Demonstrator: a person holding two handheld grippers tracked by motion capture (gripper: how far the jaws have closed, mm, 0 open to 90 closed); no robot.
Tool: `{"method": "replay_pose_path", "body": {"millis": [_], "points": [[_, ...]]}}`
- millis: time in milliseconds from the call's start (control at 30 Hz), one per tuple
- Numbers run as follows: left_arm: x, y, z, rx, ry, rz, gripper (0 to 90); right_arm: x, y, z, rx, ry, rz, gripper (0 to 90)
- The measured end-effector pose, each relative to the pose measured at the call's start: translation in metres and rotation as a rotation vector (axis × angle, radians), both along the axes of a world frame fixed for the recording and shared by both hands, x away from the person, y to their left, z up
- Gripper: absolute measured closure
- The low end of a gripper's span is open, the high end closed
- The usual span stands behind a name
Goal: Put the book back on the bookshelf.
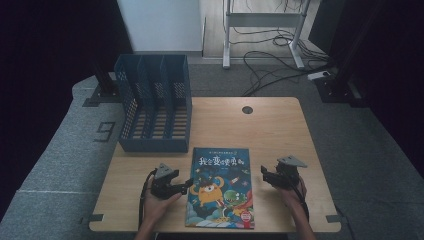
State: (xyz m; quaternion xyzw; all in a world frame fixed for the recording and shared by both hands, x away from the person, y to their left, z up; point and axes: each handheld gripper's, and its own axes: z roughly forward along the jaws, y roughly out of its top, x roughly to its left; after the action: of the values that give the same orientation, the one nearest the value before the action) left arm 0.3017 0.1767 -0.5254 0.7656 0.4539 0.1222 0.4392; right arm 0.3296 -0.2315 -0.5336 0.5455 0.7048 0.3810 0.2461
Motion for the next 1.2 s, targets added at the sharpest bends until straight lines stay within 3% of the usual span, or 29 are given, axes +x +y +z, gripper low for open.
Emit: {"method": "replay_pose_path", "body": {"millis": [100,200,633,1200], "points": [[0.000,0.000,0.002,-0.016,-0.006,0.000,27.2,-0.003,0.006,0.002,0.001,-0.007,0.018,22.5],[-0.001,-0.002,0.002,-0.015,-0.008,-0.001,27.2,-0.006,0.011,0.005,0.018,-0.017,0.036,22.7],[0.001,-0.005,-0.001,-0.005,0.005,-0.003,27.1,-0.013,0.033,0.014,0.011,-0.046,0.097,23.0],[0.004,-0.014,-0.007,0.005,0.031,-0.012,27.1,-0.014,0.057,0.005,0.012,-0.012,0.148,22.0]]}}
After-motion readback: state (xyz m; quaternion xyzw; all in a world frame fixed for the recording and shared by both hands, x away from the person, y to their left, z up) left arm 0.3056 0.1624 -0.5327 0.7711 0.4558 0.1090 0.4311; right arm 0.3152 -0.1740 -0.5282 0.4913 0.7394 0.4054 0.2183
